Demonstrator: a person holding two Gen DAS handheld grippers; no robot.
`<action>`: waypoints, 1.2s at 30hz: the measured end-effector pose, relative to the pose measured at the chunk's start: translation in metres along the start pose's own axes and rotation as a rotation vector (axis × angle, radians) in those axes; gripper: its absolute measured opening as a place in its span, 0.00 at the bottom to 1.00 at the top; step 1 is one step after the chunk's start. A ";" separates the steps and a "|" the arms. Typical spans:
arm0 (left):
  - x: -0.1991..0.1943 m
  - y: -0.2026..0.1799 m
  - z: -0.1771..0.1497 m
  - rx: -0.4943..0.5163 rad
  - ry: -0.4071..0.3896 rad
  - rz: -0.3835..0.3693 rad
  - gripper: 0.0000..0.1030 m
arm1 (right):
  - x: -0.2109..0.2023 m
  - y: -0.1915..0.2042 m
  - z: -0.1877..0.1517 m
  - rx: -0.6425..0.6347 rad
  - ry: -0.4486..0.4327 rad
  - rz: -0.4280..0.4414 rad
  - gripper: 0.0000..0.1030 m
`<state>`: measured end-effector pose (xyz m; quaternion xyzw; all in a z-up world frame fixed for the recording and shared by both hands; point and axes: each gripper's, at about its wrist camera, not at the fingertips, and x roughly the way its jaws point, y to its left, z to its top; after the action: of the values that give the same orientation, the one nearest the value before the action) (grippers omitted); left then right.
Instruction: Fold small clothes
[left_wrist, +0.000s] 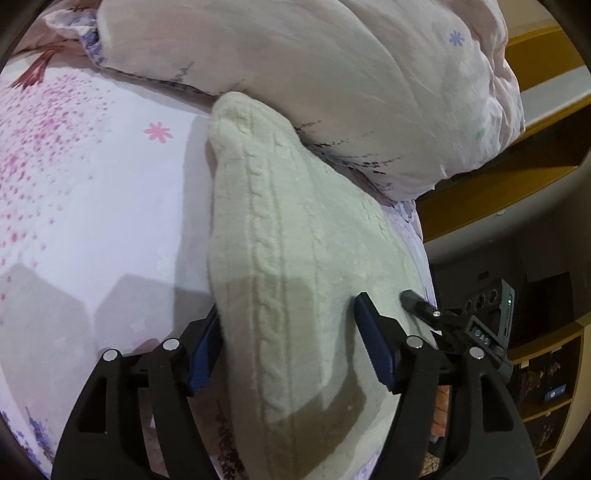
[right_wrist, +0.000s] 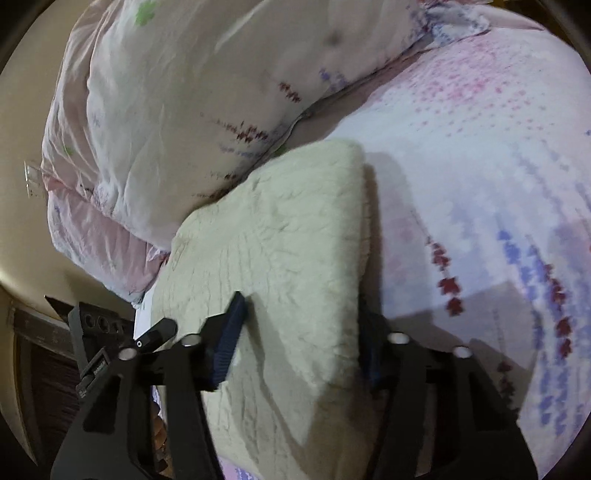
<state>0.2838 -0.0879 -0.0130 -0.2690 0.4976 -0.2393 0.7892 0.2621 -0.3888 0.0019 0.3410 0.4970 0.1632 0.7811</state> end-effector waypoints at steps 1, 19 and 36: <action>0.001 -0.001 0.000 0.001 0.000 -0.004 0.66 | 0.002 0.000 -0.001 0.003 0.002 0.009 0.39; -0.086 0.019 -0.016 0.073 -0.078 -0.052 0.38 | -0.017 0.091 -0.040 -0.159 -0.065 0.141 0.25; -0.135 0.128 -0.004 -0.047 -0.110 0.070 0.46 | 0.089 0.141 -0.062 -0.224 0.062 0.012 0.30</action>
<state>0.2414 0.0931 -0.0110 -0.2825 0.4682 -0.1846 0.8166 0.2590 -0.2125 0.0239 0.2493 0.4977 0.2328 0.7975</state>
